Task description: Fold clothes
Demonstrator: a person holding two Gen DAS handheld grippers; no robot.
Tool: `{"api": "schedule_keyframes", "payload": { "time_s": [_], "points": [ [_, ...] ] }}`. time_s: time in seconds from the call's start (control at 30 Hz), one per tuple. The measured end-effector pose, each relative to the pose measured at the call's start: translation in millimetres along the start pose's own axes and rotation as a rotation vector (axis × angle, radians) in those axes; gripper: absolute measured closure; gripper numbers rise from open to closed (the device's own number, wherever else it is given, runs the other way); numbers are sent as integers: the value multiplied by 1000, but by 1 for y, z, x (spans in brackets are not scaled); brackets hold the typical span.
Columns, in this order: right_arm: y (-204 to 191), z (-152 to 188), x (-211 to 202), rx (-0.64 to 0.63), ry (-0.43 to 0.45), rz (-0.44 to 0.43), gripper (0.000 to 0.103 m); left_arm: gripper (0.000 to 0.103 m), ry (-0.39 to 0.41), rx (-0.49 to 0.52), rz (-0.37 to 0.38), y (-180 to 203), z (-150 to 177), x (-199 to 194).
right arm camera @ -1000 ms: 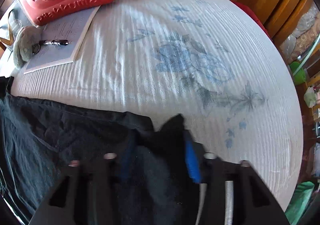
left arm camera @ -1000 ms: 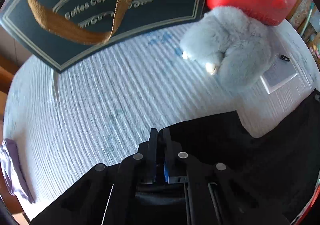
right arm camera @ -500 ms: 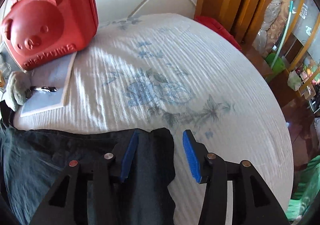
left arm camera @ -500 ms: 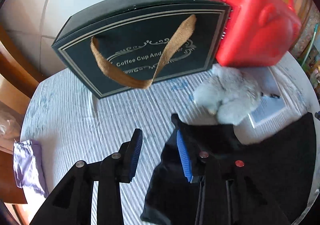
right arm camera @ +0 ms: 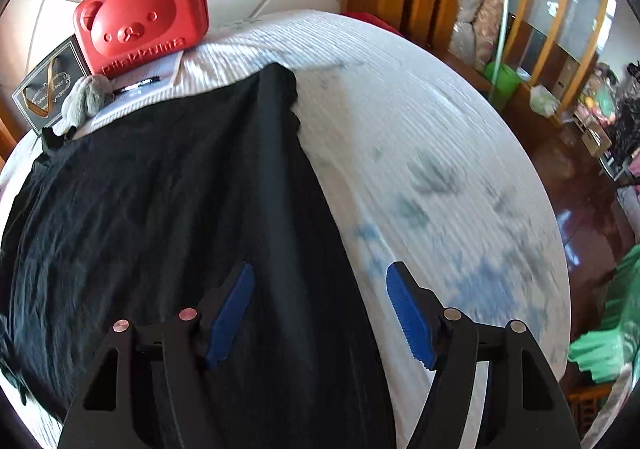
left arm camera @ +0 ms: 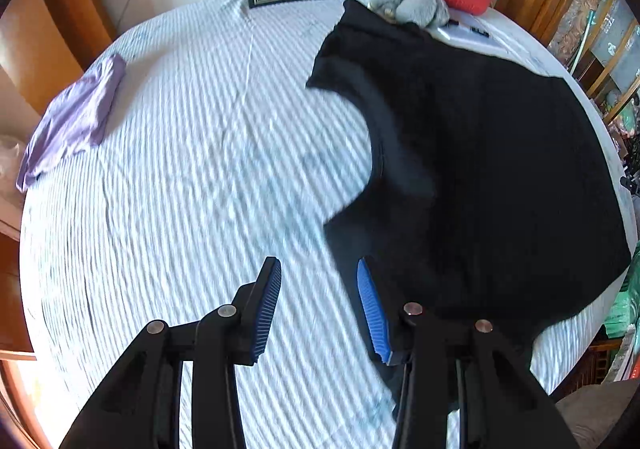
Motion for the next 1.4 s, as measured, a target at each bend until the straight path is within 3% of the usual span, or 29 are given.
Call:
{"api": "schedule_keyframes", "payload": {
  "time_s": [0.1, 0.3, 0.5, 0.57, 0.6, 0.63, 0.67, 0.7, 0.73, 0.77, 0.87, 0.9, 0.93, 0.97, 1.0, 1.1, 1.13, 1.3, 1.4],
  "points": [
    [6, 38, -11, 47, -18, -1, 34, 62, -5, -32, 24, -1, 22, 13],
    [-4, 76, -28, 92, -31, -38, 34, 62, 81, -101, 72, 8, -23, 27],
    [-11, 80, -30, 74, -37, -34, 34, 62, 4, -98, 34, 17, -35, 64],
    [-7, 79, -27, 77, -46, -30, 34, 70, -3, -58, 41, 30, -31, 62],
    [-5, 80, -25, 79, -53, -29, 34, 95, -5, -33, 46, 38, -27, 58],
    [-5, 81, -22, 78, -66, -31, 34, 97, 9, -9, 19, 40, -24, 51],
    [-4, 83, -19, 75, -81, -26, 39, 97, 24, 15, -7, 42, -21, 44],
    [-2, 86, -15, 64, -102, 2, 59, 98, 39, 34, -34, 43, -17, 37],
    [0, 89, -12, 56, -120, 26, 67, 98, 58, 8, -70, 33, -15, 30],
    [1, 89, -11, 63, -119, 27, 70, 98, 76, -18, -106, 23, -12, 23],
    [4, 91, -9, 84, -118, 30, 69, 93, 63, -95, -138, -8, 0, 21],
    [5, 91, -9, 90, -114, 31, 65, 93, 50, -107, -147, -15, 5, 22],
    [5, 91, -13, 92, -98, 29, 60, 92, 50, -109, -144, -19, 9, 19],
    [6, 91, -17, 95, -83, 28, 44, 91, 55, -117, -114, -20, 14, 14],
    [6, 92, -21, 97, -67, 27, 37, 89, 67, -125, -87, -19, 19, 6],
    [9, 96, -33, 101, -28, 29, 37, 64, 104, -96, -18, -5, 39, -22],
    [10, 99, -37, 101, -19, 31, 37, 61, 114, -65, -2, 5, 46, -30],
    [18, 117, -49, 118, -14, 37, 37, 58, 94, 84, 61, 63, 86, -38],
    [24, 120, -52, 121, -14, 34, 37, 58, 57, 104, 64, 74, 110, -27]
  ]
}}
Point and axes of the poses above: each gripper's, at about its wrist camera, not at the fingertips, and x roughly the way its jaws point, y to its right, z to its underside, the point moved 10 cm from there along x, roughly the way its jaws point, and after that the axes turned 2 degrees about -z, right-handed, at the moved point
